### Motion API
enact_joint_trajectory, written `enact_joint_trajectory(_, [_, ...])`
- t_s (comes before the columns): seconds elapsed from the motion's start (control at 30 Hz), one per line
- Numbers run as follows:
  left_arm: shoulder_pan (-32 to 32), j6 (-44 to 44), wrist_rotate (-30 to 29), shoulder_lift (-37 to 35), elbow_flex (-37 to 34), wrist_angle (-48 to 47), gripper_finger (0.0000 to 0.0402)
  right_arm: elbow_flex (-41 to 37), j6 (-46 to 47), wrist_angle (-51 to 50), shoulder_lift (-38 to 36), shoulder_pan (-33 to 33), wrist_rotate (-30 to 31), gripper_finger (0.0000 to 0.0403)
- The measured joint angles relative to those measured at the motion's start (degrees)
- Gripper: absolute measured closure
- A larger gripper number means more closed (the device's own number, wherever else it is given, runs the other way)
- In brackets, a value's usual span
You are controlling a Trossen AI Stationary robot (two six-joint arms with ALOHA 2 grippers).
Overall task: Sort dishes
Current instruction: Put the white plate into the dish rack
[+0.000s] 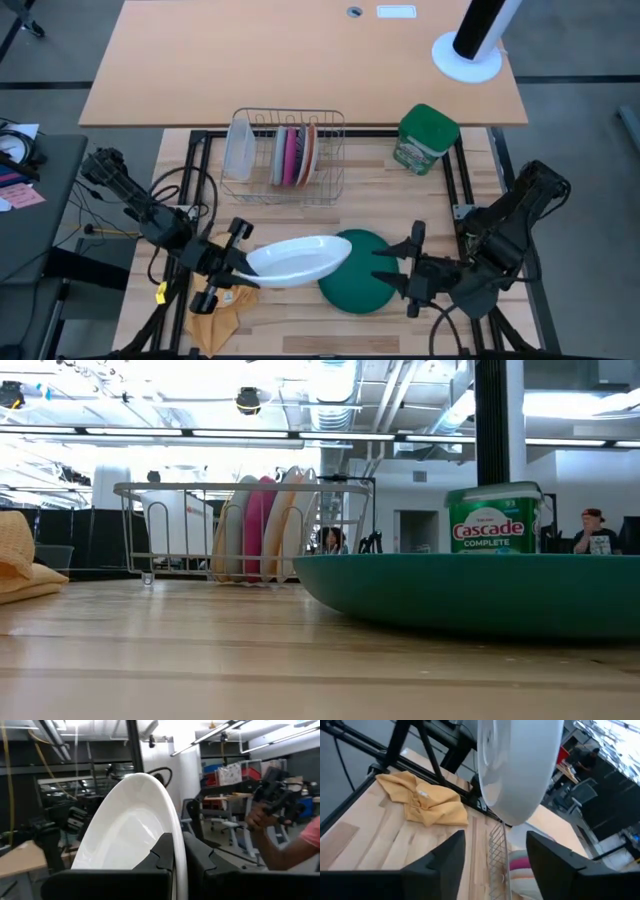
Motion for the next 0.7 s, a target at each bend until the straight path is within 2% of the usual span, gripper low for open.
enact_joint_trajectory(0.27, [-0.04, -0.45, 2.02, 0.28, 0.86, -2.95, 0.0396, 0.0, -1.08, 0.88, 0.0, 1.04, 0.0, 0.0146])
enact_joint_trajectory(0.57, [0.4, -0.72, 1.71, 0.36, 0.91, -2.47, 0.0396, -0.02, -2.1, 6.76, 0.0, -0.03, -0.13, 0.0142])
enact_joint_trajectory(0.7, [0.66, -0.76, 2.02, 0.5, 0.91, -2.33, 0.0396, -0.02, -2.77, 8.8, -0.02, -1.18, -4.33, 0.0142])
